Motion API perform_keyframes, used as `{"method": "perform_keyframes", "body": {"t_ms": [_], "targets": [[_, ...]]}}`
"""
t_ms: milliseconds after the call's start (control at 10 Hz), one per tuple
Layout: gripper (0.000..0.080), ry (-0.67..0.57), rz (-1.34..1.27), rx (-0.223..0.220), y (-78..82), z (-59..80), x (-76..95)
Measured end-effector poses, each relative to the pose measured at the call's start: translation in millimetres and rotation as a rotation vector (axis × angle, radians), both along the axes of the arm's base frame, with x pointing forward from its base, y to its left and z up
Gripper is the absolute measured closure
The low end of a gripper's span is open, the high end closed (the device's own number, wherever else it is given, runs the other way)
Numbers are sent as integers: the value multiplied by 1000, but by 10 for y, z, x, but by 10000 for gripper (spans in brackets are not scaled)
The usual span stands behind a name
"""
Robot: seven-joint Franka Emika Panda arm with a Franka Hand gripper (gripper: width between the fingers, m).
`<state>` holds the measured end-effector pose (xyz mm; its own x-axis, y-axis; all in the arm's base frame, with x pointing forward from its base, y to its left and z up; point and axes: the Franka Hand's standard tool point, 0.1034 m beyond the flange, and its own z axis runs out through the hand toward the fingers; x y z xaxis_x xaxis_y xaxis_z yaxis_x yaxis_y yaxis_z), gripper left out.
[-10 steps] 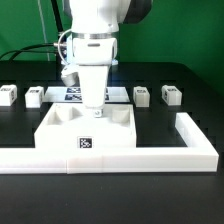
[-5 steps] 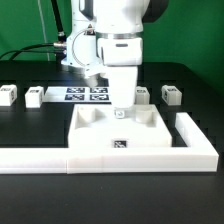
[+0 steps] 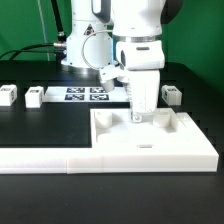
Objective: Assemble square table
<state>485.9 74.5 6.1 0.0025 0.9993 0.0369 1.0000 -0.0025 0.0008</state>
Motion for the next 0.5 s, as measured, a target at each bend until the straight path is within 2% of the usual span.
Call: {"method": "perform_keyframes", "body": {"t_ms": [500], "targets": [[742, 4, -50, 1, 22, -1, 13]]}}
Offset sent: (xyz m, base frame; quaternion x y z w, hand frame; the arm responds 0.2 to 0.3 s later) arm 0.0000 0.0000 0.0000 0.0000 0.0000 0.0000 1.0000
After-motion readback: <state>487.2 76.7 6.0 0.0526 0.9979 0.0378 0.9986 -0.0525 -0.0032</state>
